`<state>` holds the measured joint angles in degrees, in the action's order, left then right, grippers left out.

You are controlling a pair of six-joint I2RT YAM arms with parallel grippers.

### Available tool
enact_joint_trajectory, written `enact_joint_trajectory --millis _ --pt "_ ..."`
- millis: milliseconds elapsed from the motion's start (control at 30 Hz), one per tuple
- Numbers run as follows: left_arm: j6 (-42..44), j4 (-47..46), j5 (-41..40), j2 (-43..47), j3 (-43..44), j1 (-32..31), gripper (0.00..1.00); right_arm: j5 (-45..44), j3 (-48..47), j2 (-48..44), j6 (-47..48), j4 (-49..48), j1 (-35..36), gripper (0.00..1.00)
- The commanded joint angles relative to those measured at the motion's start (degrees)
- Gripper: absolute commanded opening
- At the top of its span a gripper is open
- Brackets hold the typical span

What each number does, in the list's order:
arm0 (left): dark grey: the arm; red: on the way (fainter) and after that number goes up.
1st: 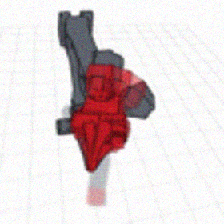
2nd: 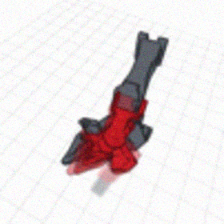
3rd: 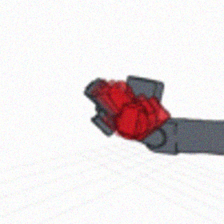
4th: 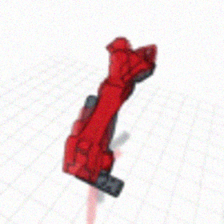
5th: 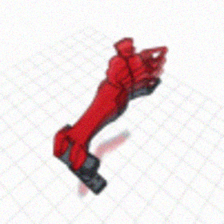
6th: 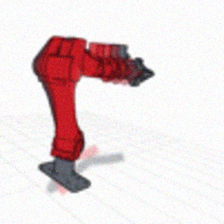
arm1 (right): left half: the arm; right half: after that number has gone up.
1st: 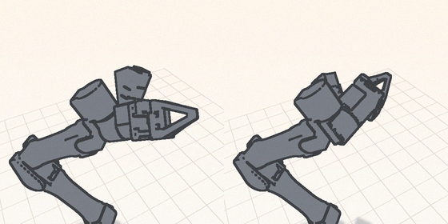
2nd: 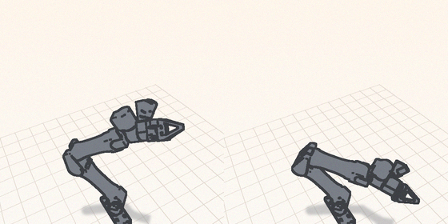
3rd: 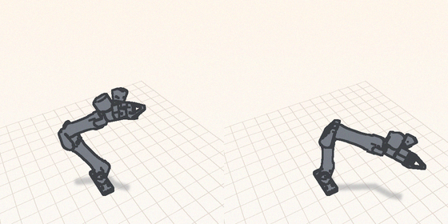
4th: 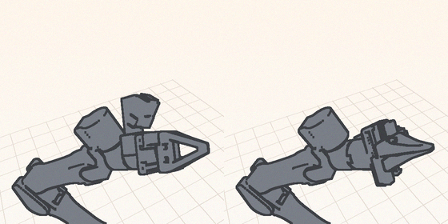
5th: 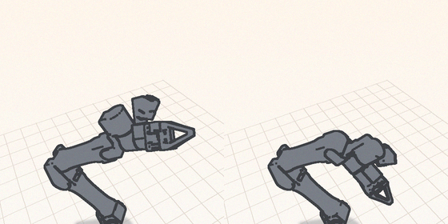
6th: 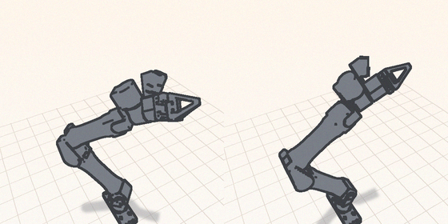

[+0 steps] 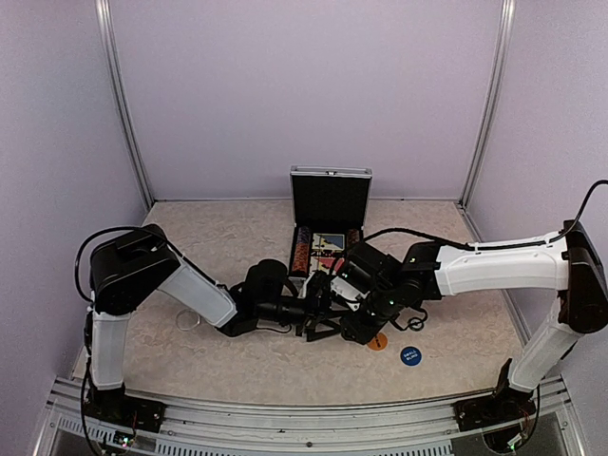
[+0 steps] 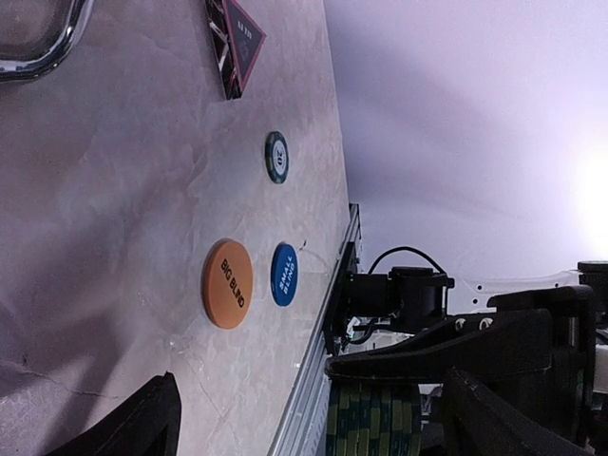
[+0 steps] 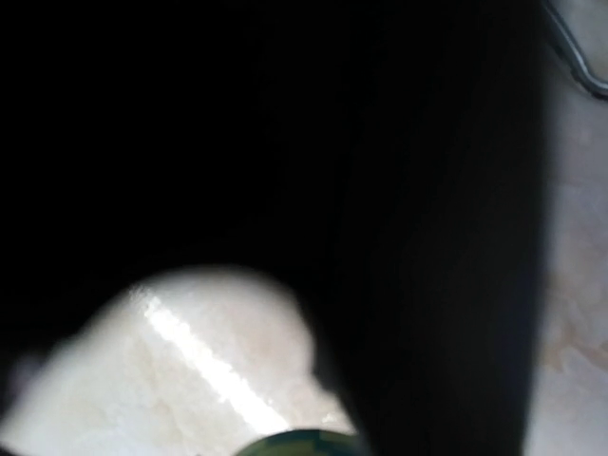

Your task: Pack up texas hold em set

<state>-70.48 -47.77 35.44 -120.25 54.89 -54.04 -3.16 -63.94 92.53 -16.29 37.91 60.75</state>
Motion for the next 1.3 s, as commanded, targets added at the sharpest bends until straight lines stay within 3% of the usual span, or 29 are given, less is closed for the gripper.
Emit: enact_joint_trajectory --millis 0,333,667,1267 --pt "-1.94 -9.69 3.16 -2.03 0.19 -0.97 0.91 1.03 -1.09 -0.27 0.4 -0.73 0.86 0.27" --pt "-2.46 -12.18 3.79 -3.01 0.31 -2.02 0.82 1.72 -0.31 -1.05 0.37 -1.2 0.95 0.27" --pt "-10.35 -25.14 5.22 -6.73 -1.08 -2.38 0.76 2.72 0.87 -2.62 0.62 -2.9 0.95 0.27" --pt "-5.86 -17.89 7.4 -8.32 1.27 -2.3 0.76 5.68 1.43 -4.35 4.11 -2.85 1.52 0.27"
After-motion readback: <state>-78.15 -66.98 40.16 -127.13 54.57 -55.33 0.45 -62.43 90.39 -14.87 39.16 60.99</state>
